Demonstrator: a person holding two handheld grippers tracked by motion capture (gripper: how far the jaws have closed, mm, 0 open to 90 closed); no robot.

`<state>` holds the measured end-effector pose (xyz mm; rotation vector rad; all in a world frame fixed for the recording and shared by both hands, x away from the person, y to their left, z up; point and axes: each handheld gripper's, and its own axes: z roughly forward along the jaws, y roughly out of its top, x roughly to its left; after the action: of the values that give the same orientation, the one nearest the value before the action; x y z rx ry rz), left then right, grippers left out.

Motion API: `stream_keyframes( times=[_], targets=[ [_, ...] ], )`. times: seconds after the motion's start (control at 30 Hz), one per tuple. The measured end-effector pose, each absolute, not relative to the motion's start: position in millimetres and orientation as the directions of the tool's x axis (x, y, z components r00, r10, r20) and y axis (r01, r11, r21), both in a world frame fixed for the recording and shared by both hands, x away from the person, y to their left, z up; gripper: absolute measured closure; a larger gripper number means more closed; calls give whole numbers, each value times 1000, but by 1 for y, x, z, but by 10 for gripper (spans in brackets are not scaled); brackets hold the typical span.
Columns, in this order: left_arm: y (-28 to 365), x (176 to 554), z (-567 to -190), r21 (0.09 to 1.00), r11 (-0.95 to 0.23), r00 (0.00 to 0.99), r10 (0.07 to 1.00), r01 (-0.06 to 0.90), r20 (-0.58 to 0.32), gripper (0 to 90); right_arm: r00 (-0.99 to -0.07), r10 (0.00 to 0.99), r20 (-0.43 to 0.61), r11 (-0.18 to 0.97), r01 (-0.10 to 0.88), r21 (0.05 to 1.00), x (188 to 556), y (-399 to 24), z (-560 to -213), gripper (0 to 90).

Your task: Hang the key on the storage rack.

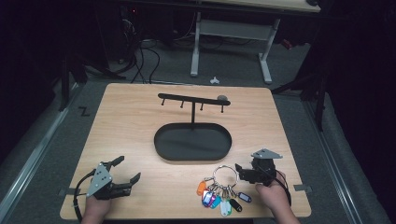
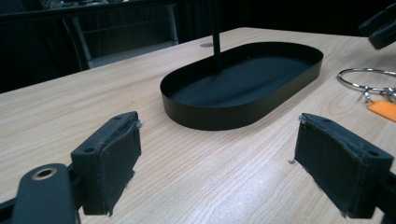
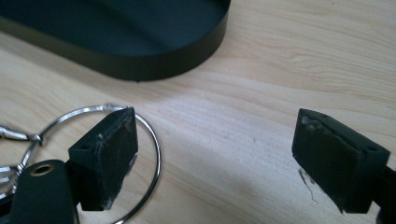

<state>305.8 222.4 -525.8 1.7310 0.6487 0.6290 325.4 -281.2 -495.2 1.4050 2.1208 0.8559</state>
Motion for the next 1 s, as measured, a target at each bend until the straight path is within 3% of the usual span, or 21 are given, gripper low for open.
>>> stream_keyframes(
  times=[0.3,0.5,1.0],
  targets=[
    [230,308,-523,974,-183,722,691,134,30,150,-449,890,-76,395,677,621,323,-270,-488,153],
    [225,309,-524,967,-214,734,678,139,45,150,-522,850,-70,469,690,552,328,-272,-481,159],
    [221,311,-525,961,-233,734,677,147,52,150,-653,756,-41,638,722,268,359,-261,-464,186]
  ],
)
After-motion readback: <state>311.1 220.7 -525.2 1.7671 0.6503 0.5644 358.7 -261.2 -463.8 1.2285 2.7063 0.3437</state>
